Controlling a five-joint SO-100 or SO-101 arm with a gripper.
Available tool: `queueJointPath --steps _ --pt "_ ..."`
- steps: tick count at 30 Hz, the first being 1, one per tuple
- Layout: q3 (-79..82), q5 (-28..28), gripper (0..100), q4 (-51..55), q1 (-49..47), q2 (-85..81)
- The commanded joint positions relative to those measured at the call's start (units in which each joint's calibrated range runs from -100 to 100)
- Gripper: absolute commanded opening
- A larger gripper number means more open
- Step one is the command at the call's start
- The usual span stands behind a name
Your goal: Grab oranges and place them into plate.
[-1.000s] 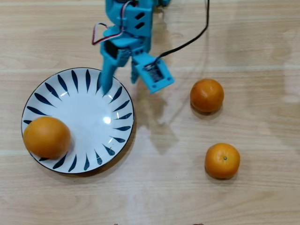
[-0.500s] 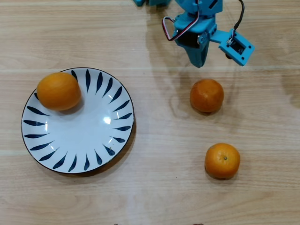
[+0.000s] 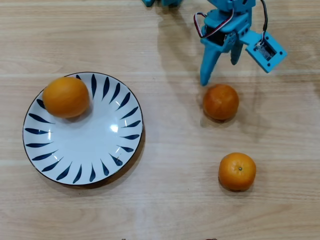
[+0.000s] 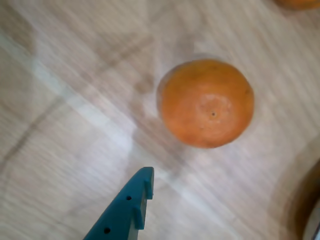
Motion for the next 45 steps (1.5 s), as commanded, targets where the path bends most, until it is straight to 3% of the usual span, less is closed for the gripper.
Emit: queueJointPath --steps 1,14,28,39,45 --pt "-3.4 -2.4 50 -1.1 -1.5 2.1" --pt "-18.5 -6.2 48 -1.1 -4.0 18.6" --pt "-19.0 -6.3 48 -11.4 -1.8 28.7" --pt "-16.8 -6.1 47 -10.7 1.9 29.0" --pt "-16.0 -6.1 31 -10.3 2.2 29.0"
